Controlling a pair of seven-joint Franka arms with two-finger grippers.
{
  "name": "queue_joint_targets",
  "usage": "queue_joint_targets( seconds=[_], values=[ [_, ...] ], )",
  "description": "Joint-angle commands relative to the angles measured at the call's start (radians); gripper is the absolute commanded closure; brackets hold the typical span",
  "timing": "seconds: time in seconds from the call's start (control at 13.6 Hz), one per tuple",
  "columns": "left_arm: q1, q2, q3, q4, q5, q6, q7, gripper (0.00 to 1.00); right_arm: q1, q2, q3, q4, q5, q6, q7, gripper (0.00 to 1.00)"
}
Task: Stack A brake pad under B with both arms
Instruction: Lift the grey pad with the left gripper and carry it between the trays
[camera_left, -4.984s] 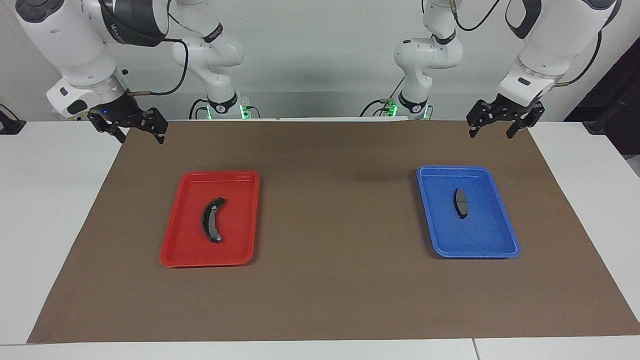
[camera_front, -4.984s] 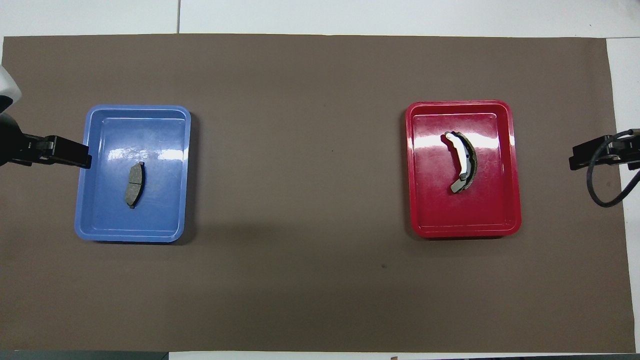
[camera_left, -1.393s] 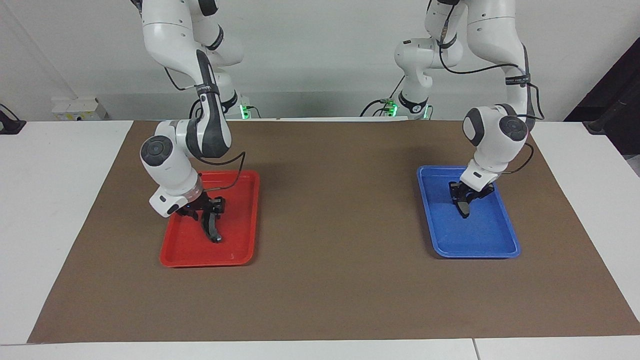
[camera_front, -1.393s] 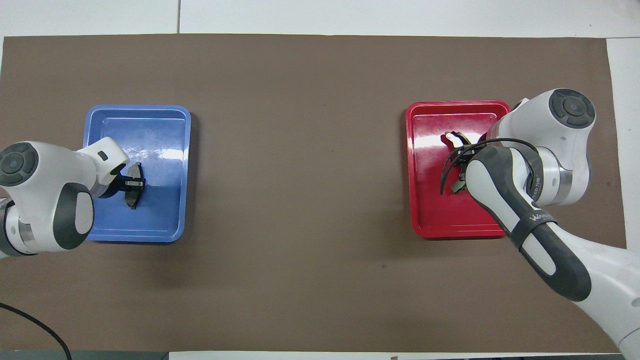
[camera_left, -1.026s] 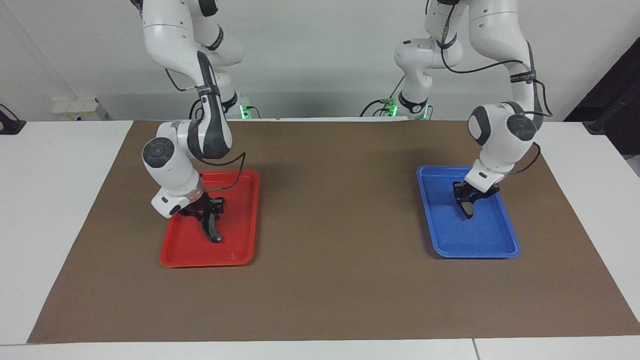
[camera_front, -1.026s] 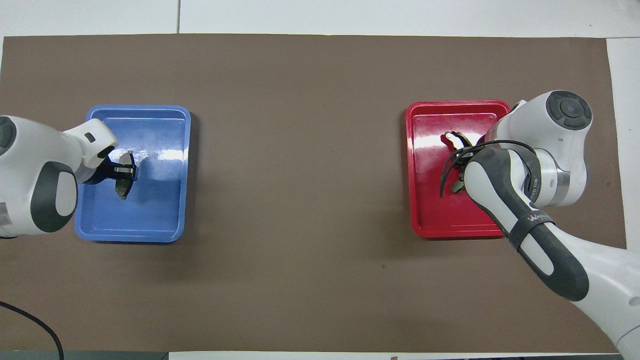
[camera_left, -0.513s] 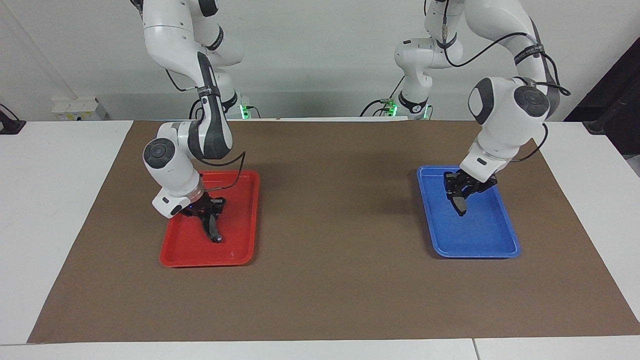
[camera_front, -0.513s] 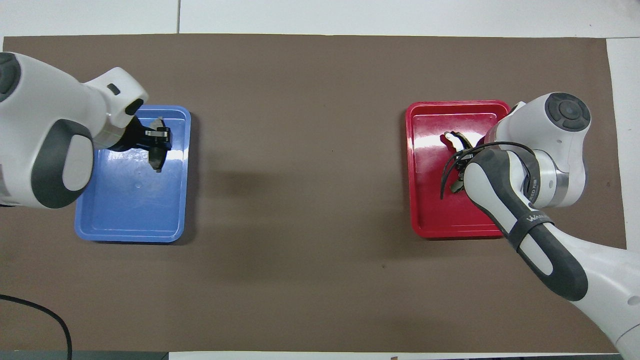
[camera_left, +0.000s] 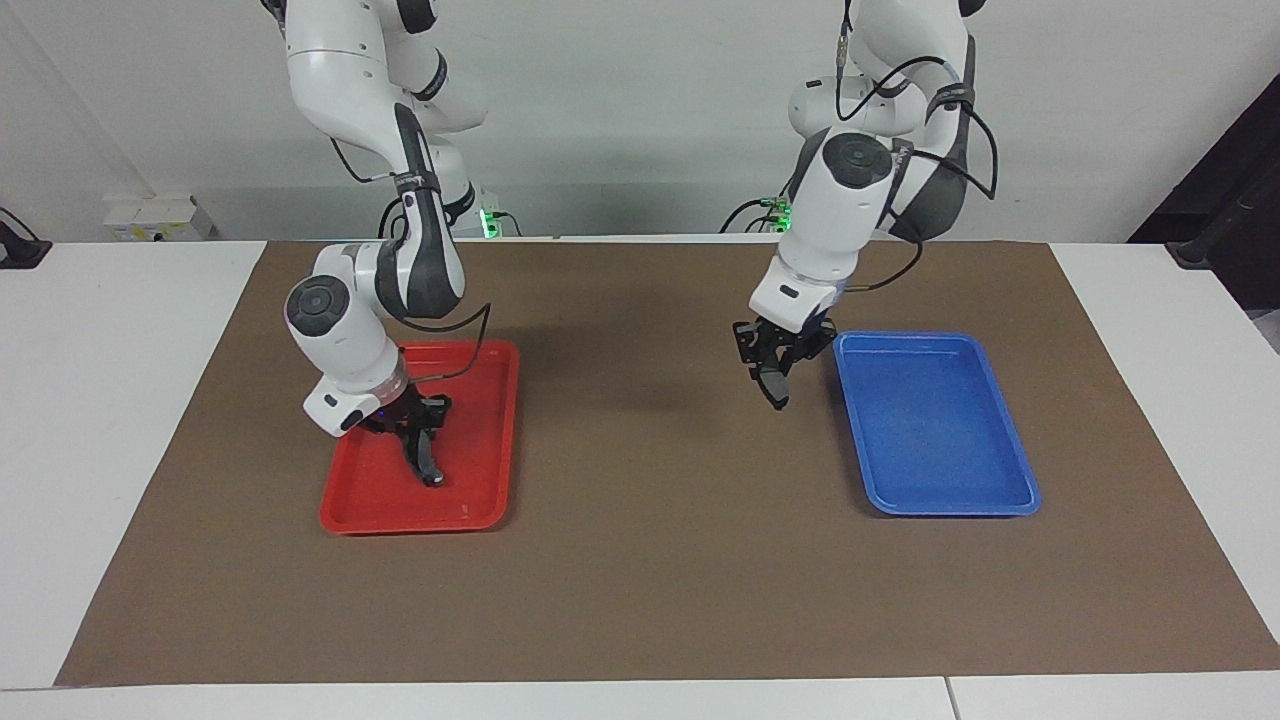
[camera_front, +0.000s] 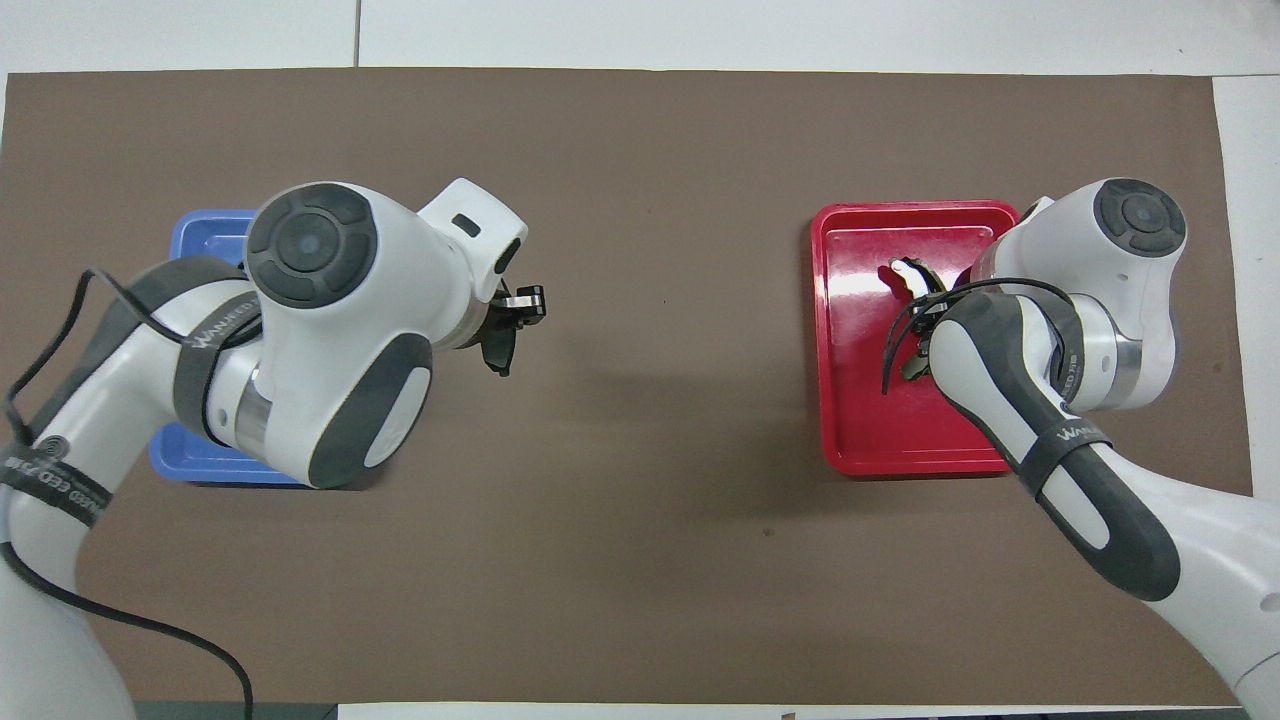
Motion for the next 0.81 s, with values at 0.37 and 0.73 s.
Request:
queue_joint_targets(
  seconds=[0.37, 0.73],
  values=[
    [-0.167, 0.282, -0.025, 0.144, 0.251, 0.062, -0.325, 0.99, -0.011, -0.022, 0.003, 0.216, 0.004, -0.282, -0.029, 1.00],
    [-0.199, 0.383, -0.014, 0.167, 0.252, 0.105, -0.344, 0.99, -0.013, -0.025, 0.003, 0.288, 0.007, -0.388, -0.029, 1.00]
  ],
)
